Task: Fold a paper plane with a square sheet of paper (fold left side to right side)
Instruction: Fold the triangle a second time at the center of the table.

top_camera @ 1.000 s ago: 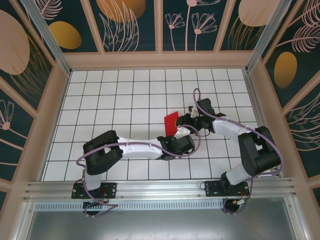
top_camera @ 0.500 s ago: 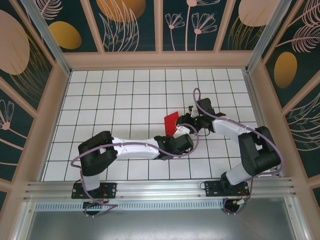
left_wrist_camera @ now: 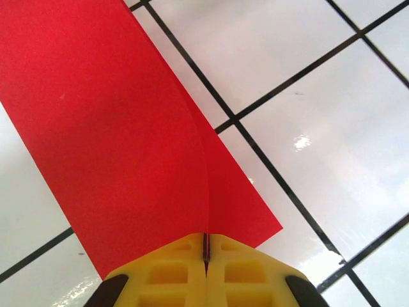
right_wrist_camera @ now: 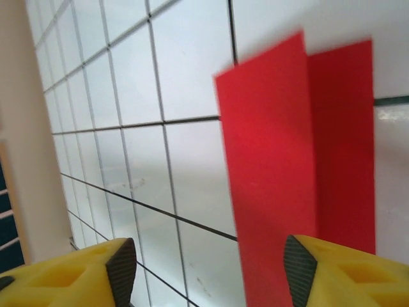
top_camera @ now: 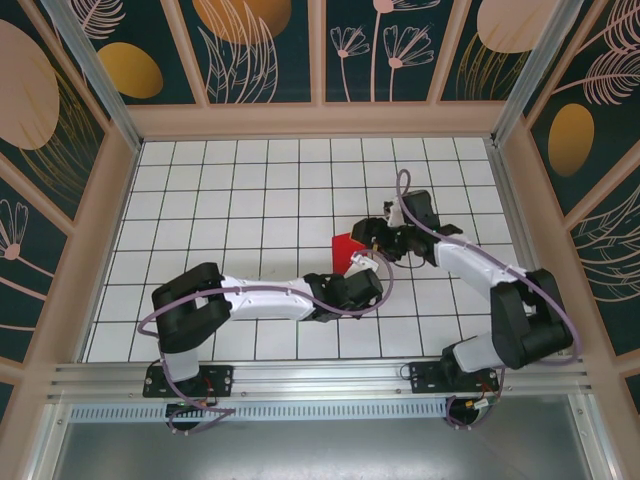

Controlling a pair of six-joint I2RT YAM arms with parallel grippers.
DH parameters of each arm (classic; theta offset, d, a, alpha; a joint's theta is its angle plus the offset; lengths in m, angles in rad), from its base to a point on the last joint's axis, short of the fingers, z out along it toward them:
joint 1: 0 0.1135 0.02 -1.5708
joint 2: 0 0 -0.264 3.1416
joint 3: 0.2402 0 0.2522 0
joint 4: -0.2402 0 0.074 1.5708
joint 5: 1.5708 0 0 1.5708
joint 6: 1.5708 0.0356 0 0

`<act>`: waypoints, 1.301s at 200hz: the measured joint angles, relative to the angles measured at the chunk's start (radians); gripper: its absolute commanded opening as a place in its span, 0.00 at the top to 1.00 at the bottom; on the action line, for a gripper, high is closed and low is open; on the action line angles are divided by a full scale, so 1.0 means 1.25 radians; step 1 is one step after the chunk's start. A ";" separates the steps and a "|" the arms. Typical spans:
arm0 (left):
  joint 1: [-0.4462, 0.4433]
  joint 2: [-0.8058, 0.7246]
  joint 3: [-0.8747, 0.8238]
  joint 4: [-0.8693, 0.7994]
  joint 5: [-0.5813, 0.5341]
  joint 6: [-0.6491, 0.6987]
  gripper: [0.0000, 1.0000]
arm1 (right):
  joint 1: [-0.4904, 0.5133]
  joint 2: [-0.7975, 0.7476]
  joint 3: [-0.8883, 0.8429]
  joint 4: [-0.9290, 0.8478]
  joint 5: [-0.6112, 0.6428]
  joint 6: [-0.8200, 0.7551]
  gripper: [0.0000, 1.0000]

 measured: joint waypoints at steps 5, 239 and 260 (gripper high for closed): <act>0.003 -0.004 -0.005 0.007 0.010 -0.001 0.95 | -0.006 -0.016 0.000 0.000 0.002 0.000 0.21; 0.182 -0.096 -0.166 0.234 0.356 -0.156 0.95 | 0.127 -0.040 -0.290 0.081 0.125 0.111 0.95; 0.188 -0.096 -0.164 0.204 0.362 -0.129 0.95 | 0.131 -0.027 -0.278 0.077 0.135 0.109 0.95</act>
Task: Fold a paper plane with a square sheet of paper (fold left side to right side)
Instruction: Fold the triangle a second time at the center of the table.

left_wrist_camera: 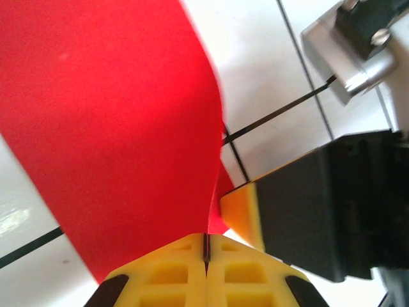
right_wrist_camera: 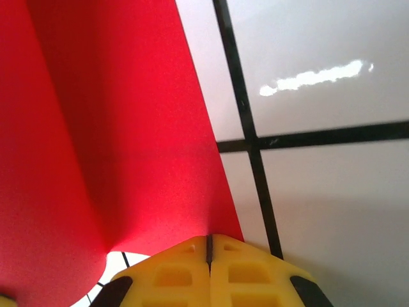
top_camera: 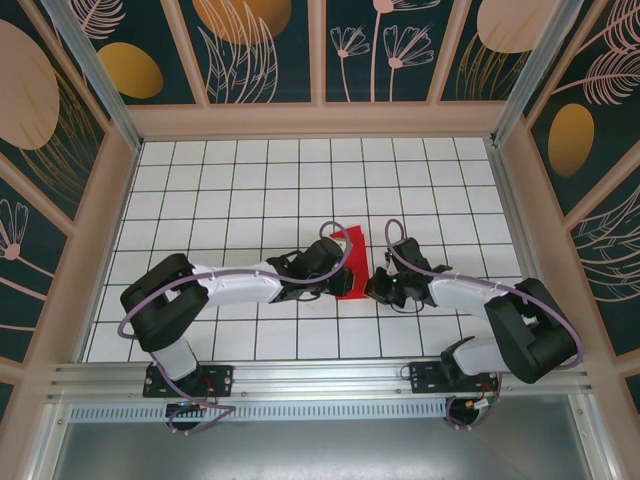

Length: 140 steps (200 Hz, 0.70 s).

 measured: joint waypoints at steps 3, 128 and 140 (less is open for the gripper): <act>0.002 0.000 0.001 -0.006 0.002 0.004 0.95 | 0.001 0.001 0.001 -0.001 0.000 -0.002 0.95; 0.056 0.034 0.051 -0.094 0.008 0.110 0.94 | 0.005 0.023 0.025 -0.020 0.006 -0.027 0.95; 0.059 0.034 0.054 -0.096 0.008 0.114 0.94 | 0.005 0.024 0.025 -0.020 0.006 -0.027 0.95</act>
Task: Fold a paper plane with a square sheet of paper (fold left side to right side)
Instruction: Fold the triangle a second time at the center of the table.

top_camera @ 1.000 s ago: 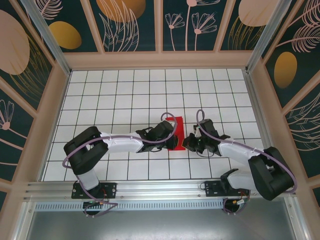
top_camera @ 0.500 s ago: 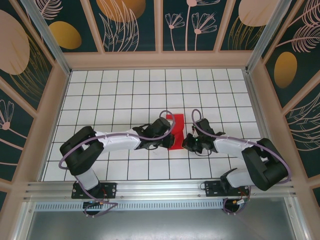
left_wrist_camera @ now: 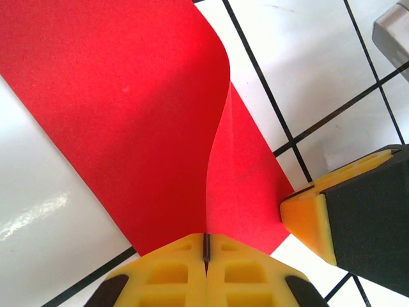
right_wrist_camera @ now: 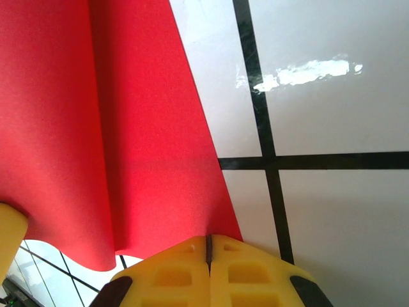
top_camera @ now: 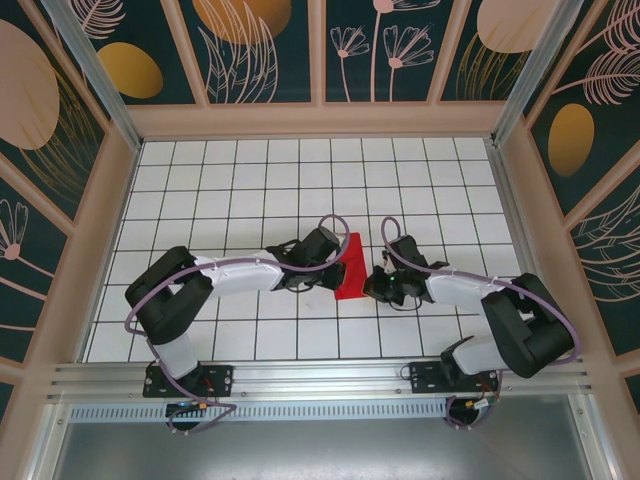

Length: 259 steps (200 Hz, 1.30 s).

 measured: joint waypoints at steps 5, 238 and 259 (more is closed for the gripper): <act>0.001 0.000 0.001 -0.002 0.000 0.003 0.94 | 0.000 0.000 0.000 0.000 0.000 0.000 0.95; 0.030 0.047 0.016 -0.021 -0.043 0.074 0.93 | 0.013 0.008 0.008 0.001 0.009 -0.005 0.95; 0.030 0.053 0.016 -0.020 -0.043 0.075 0.93 | 0.014 0.008 0.008 0.001 0.009 -0.005 0.95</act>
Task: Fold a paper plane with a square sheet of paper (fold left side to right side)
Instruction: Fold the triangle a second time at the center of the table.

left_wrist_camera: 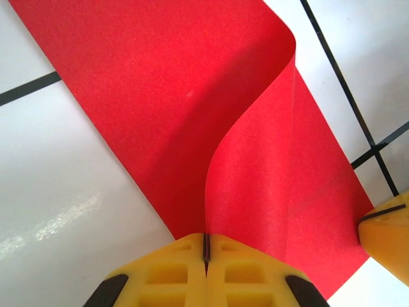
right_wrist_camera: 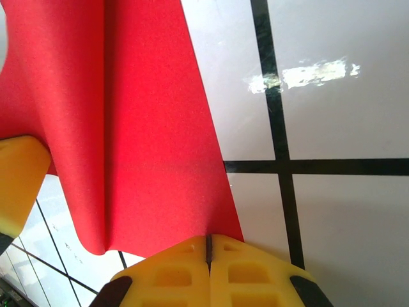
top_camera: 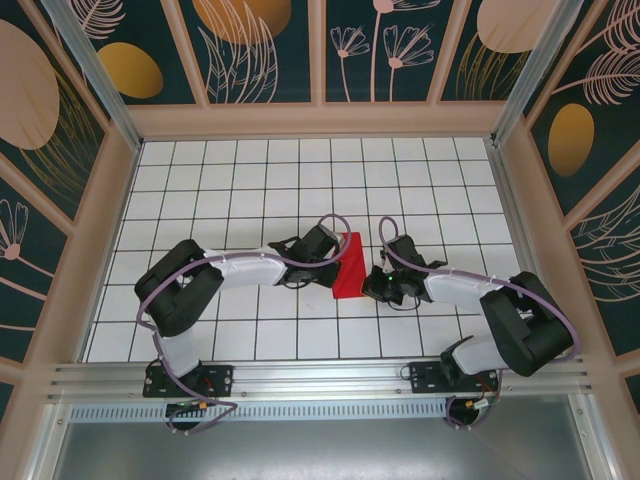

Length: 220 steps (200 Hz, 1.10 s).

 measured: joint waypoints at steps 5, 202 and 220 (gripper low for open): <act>0.000 0.001 0.000 0.002 0.000 0.000 0.93 | 0.000 0.000 0.000 0.000 0.000 0.000 0.95; 0.000 0.033 0.016 0.017 0.000 0.002 0.93 | 0.002 0.000 0.000 0.002 0.003 0.000 0.95; 0.000 0.033 0.016 0.017 0.000 0.002 0.93 | 0.003 0.002 0.001 0.001 0.003 0.000 0.95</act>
